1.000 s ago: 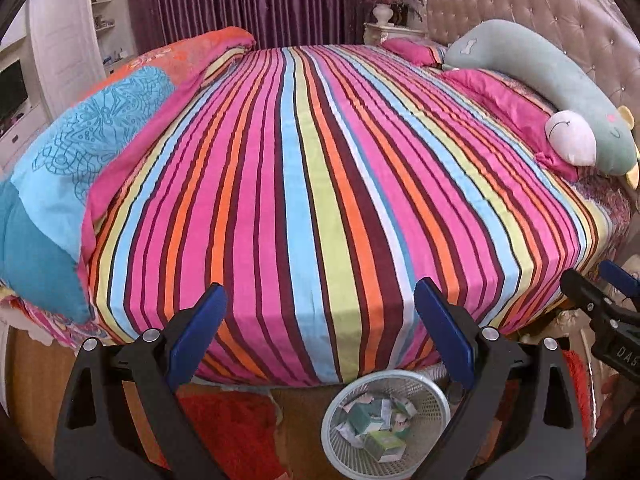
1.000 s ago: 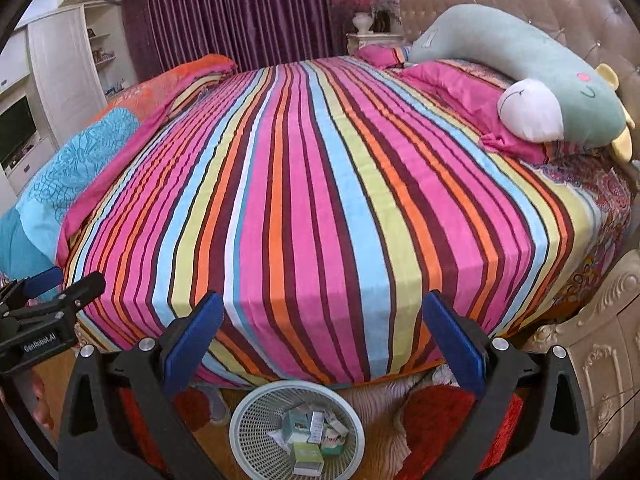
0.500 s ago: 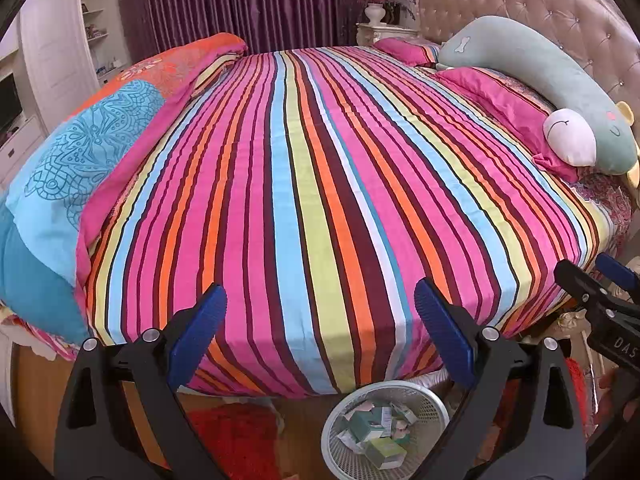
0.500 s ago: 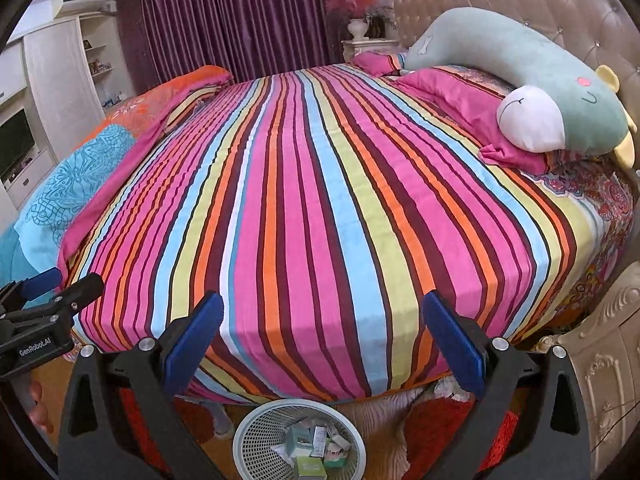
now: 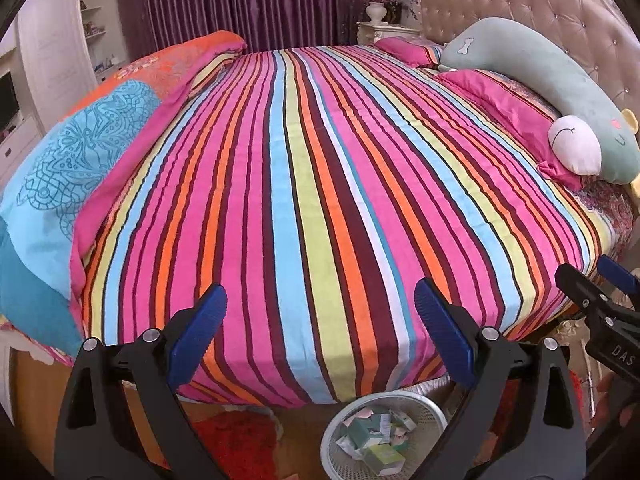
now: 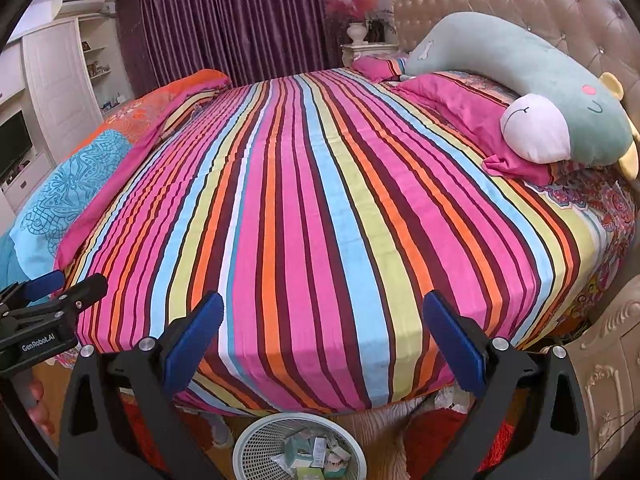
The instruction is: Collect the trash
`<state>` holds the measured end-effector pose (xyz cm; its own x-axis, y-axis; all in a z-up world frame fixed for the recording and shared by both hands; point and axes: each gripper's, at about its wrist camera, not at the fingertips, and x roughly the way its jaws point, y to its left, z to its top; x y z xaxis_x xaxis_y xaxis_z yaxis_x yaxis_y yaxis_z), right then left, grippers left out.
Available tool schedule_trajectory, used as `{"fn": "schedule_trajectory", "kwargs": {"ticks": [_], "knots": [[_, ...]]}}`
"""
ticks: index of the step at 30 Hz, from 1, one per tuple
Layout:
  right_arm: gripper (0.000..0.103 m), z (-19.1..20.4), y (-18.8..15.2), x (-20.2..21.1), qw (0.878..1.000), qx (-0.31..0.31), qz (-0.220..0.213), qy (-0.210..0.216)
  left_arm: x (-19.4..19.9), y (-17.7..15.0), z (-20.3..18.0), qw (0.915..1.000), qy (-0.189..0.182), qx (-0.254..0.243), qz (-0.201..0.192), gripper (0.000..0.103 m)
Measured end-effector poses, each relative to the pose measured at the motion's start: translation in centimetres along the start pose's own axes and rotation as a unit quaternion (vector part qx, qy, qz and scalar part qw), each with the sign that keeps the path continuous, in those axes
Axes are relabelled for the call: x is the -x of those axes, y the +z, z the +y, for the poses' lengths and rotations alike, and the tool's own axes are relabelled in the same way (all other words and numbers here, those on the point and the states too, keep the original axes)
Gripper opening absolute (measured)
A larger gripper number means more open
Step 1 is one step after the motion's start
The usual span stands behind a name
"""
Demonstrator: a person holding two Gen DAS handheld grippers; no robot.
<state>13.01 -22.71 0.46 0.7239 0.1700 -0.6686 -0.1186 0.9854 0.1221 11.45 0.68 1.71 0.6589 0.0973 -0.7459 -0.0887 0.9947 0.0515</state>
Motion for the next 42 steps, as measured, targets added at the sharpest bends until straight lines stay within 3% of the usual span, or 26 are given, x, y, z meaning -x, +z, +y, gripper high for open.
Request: {"fn": "schedule_trajectory", "kwargs": {"ticks": [42], "knots": [[0.095, -0.17, 0.59, -0.6, 1.0, 0.006, 0.004, -0.004, -0.07, 0.91, 0.31, 0.9999, 0.011, 0.003, 0.007, 0.092]]}}
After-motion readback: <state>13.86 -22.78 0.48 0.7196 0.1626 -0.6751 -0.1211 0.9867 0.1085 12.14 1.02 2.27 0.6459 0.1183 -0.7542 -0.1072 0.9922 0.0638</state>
